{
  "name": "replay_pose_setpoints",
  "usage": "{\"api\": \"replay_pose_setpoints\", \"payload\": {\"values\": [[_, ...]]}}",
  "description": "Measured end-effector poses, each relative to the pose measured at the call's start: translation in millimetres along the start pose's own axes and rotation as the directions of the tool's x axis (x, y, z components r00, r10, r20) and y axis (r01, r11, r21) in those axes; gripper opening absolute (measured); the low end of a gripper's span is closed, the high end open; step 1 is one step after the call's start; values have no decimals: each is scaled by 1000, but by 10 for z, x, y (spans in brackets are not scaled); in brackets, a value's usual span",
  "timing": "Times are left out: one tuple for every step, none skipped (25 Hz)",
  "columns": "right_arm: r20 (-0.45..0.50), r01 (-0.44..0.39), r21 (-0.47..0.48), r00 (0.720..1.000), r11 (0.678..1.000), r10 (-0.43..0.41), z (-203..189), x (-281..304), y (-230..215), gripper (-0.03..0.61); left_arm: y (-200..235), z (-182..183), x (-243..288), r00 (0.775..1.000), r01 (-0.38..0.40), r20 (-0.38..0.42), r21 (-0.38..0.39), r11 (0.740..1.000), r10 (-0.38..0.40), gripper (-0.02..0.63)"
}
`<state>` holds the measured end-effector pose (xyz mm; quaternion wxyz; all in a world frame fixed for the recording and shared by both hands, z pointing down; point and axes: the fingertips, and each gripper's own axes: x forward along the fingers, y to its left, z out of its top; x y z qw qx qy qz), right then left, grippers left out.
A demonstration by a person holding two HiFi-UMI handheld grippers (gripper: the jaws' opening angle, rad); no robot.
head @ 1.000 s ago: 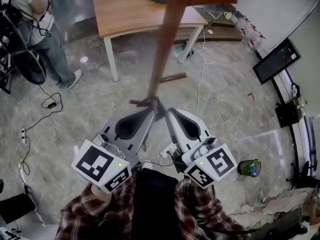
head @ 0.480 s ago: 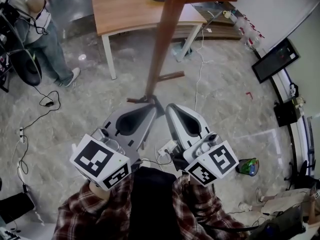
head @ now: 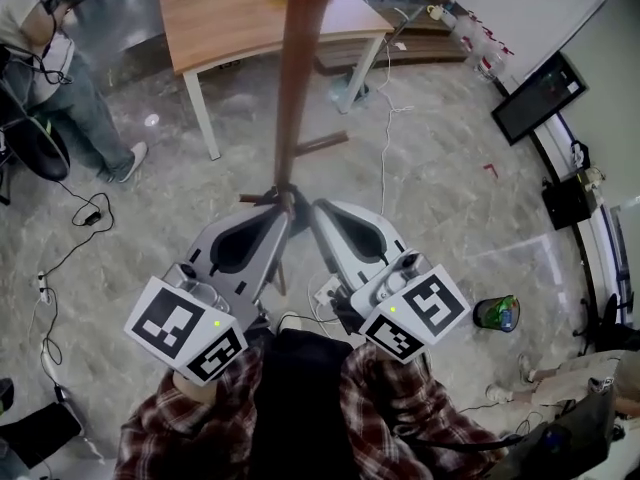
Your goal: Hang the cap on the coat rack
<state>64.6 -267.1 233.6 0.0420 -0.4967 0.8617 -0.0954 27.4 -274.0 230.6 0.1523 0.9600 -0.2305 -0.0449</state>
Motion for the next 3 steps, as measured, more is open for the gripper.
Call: {"api": "replay_pose_setpoints", "payload": {"values": [[-2,-4,0,1000,1000,4,-2,-2,5,11,-4,-1,-5,1000,-4,0,-1,1000,4,12],[-4,-7,0,1000,1000,7,-4,-4,9,11,-8,-2,-9,1000,-7,1,-3,1000,7,12],[-5,-11,0,1000,1000,11,-6,-6,13,11,-13,-3,-13,1000,-11,0,-3,1000,11,12]]}}
